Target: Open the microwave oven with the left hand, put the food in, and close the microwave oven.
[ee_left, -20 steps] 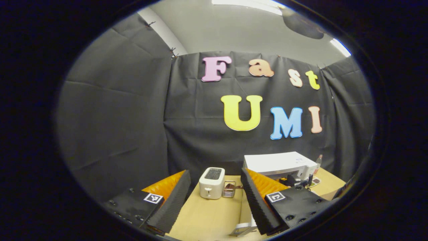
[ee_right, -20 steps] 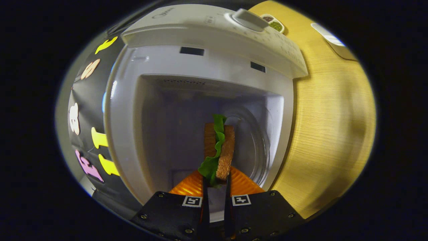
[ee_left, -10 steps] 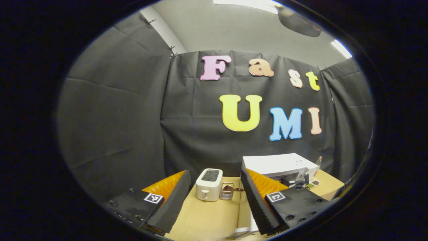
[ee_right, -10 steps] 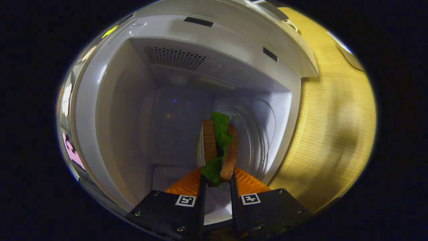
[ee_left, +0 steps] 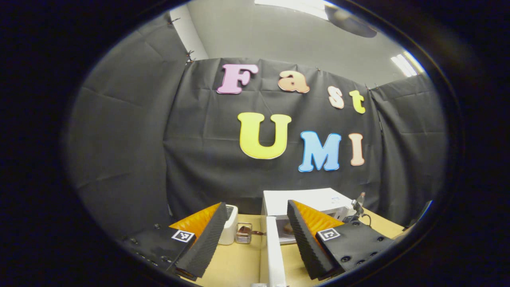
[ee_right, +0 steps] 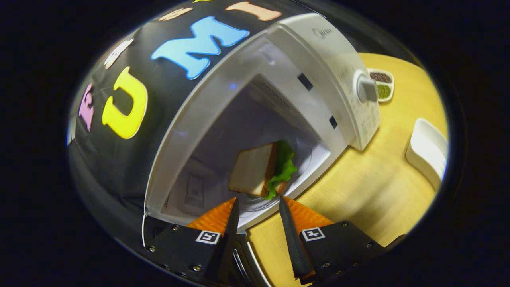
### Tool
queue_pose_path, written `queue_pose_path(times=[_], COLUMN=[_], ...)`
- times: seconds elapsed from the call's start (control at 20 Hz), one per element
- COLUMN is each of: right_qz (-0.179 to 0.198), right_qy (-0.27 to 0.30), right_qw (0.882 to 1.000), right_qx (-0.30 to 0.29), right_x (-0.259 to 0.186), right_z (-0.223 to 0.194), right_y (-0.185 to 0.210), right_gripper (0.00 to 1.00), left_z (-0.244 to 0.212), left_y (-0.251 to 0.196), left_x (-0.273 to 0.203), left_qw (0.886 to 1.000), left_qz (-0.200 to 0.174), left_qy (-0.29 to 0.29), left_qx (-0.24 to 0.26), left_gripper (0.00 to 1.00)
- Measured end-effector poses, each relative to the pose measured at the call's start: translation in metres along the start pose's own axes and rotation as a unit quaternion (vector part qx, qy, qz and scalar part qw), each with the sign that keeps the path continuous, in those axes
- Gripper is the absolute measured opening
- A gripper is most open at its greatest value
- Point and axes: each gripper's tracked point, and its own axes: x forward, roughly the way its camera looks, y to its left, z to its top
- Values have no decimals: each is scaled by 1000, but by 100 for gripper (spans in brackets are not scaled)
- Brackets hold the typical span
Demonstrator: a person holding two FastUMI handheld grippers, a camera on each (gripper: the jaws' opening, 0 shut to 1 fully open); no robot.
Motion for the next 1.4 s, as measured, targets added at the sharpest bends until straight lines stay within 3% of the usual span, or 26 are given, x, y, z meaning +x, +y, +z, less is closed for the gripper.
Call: queue_pose_path(times=[0.15,0.4,0.65,1.0,1.05,1.1,1.15,1.4], right_qz=[-7,-9,12,13,21,21,19,19], right_qy=[-27,-88,-163,-268,-278,-291,-304,-335], right_qw=[994,967,944,899,895,890,885,880], right_qx=[-108,-240,-286,-345,-348,-350,-353,-336], right_x=[-34,-99,-178,-284,-300,-309,-315,-342], right_z=[27,75,132,197,202,208,217,231], right_y=[-6,-15,-9,2,12,15,15,22], right_gripper=[59,59,59,59,70,73,97,97], left_z=[-5,-31,-50,-37,-33,-26,-19,-1], left_y=[-23,-57,-102,-144,-148,-150,-149,-137], left_x=[9,31,35,38,37,35,33,23], left_qw=[1000,999,996,995,994,994,995,996], left_qz=[-19,-42,-69,-102,-105,-106,-104,-83], left_qy=[0,15,33,16,10,2,-7,-37], left_qx=[-13,-20,-43,-10,-9,-7,-4,14], left_gripper=[96,97,96,97,97,97,97,96])
